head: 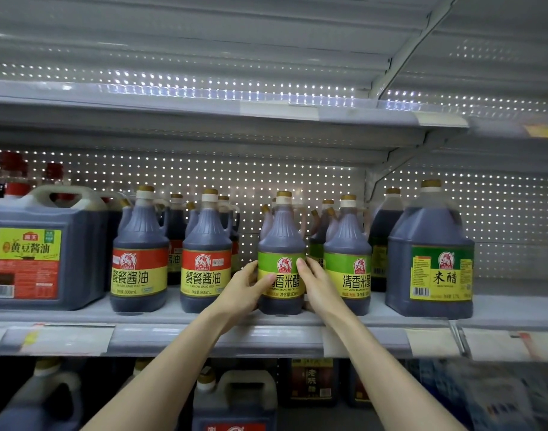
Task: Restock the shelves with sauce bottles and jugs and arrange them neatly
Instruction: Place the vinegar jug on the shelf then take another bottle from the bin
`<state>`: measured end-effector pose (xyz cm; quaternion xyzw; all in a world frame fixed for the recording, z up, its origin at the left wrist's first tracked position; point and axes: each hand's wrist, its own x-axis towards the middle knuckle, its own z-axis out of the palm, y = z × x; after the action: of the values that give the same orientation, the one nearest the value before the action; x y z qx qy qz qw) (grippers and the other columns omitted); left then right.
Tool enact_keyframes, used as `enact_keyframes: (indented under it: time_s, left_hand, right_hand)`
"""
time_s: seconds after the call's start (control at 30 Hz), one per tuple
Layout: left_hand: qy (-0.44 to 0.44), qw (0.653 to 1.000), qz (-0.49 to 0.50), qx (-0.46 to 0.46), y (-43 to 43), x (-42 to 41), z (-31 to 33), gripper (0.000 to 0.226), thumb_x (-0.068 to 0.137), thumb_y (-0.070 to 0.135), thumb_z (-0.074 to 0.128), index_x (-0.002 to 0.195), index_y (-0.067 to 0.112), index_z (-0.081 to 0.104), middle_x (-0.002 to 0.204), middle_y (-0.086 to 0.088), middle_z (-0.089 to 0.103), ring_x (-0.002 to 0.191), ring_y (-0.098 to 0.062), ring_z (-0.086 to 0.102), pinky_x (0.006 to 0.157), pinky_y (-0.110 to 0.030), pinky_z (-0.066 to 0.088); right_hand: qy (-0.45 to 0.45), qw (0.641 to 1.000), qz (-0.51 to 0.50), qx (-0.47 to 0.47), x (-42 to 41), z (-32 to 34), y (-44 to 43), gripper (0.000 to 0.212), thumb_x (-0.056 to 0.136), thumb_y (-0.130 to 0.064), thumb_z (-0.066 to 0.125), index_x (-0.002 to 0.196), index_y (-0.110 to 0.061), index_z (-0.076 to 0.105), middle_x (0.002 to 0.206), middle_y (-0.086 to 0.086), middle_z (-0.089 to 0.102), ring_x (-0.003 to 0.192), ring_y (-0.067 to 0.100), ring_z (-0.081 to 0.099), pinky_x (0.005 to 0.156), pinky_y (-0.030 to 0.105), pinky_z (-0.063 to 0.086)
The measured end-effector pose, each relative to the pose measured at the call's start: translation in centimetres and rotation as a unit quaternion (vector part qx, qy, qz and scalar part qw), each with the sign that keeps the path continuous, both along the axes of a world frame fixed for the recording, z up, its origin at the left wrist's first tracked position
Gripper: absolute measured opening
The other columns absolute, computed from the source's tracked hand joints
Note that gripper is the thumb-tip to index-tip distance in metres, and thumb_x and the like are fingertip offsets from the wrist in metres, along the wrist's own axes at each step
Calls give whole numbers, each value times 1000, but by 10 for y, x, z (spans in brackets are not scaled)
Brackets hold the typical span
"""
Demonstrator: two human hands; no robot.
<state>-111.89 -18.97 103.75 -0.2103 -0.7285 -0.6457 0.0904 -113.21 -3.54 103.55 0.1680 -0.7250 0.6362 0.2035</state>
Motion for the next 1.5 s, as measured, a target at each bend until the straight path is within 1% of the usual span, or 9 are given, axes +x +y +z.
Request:
enact_keyframes:
  time_s: [0.13, 0.27, 0.37, 0.47, 0.7, 0.87, 1.1, 1.27, 1.5]
  left_hand:
    - [-4, 1000, -1, -8, -1, -1, 0, 44, 97, 20, 53, 139, 12, 41, 118, 3, 61, 97, 2, 59, 74, -19, 52]
    - [-7, 1000, -1, -6, -2, 0, 0, 43, 97, 20, 53, 138, 13, 41, 114, 6, 61, 96, 1, 59, 73, -18, 51]
    - [-6, 1000, 9, -5, -2, 0, -1, 45, 97, 21, 54, 139, 15, 41, 119, 4, 61, 96, 0, 59, 69, -17, 49]
    - [-12, 1000, 5, -4, -2, -1, -2, 49, 96, 20, 55, 142, 16, 39, 126, -1, 61, 97, -1, 60, 62, -14, 49]
    - [-19, 1000, -5, -8, -5, -1, -3, 53, 94, 19, 58, 143, 18, 38, 128, -3, 61, 106, -10, 61, 69, -17, 49]
    - [-18, 1000, -4, -11, -4, -2, -3, 54, 93, 19, 60, 143, 19, 38, 126, -1, 60, 105, -10, 60, 71, -23, 48]
    - [-14, 1000, -10, -12, -5, -2, -2, 52, 94, 15, 58, 143, 17, 38, 128, -4, 59, 105, -11, 60, 67, -18, 49]
    - [-16, 1000, -15, -9, -6, -3, -2, 53, 94, 15, 58, 143, 18, 37, 128, -3, 59, 106, -10, 60, 64, -18, 51]
    - [-19, 1000, -20, -3, -7, -5, -2, 51, 95, 14, 57, 142, 17, 38, 122, -1, 60, 98, -4, 61, 62, -17, 51]
  right_hand:
    - [-3, 1000, 16, -10, 1, 0, 0, 18, 104, -30, 40, 119, -29, 49, 105, -17, 58, 101, 5, 55, 93, 30, 46]
    - [-3, 1000, 16, -10, 0, 0, -1, 19, 104, -30, 40, 120, -28, 49, 107, -15, 59, 98, 1, 55, 89, 27, 46]
    - [-9, 1000, 3, -8, -2, 0, -1, 25, 103, -32, 41, 126, -27, 50, 117, -8, 60, 110, 12, 56, 101, 38, 46]
    - [-21, 1000, 7, -16, -4, -2, -1, 24, 103, -33, 41, 125, -30, 49, 118, -8, 59, 116, 16, 55, 104, 45, 45]
    - [-28, 999, 18, -11, -5, -2, 1, 35, 103, -31, 41, 136, -24, 47, 122, -6, 57, 117, 14, 54, 107, 42, 42]
    - [-32, 999, 25, -12, -6, -1, 2, 22, 103, -30, 41, 123, -33, 48, 118, -9, 58, 116, 15, 54, 107, 44, 42]
    - [-37, 999, 14, -2, -4, -1, 2, 35, 103, -32, 42, 136, -24, 47, 123, -6, 58, 119, 16, 54, 107, 44, 42]
    - [-30, 999, 13, 1, -1, 0, 3, 35, 103, -31, 41, 136, -22, 47, 117, -8, 58, 114, 13, 54, 104, 38, 44]
    - [-23, 1000, 8, 4, 5, 2, 1, 34, 104, -29, 40, 136, -22, 46, 121, -5, 56, 111, 12, 53, 101, 35, 44]
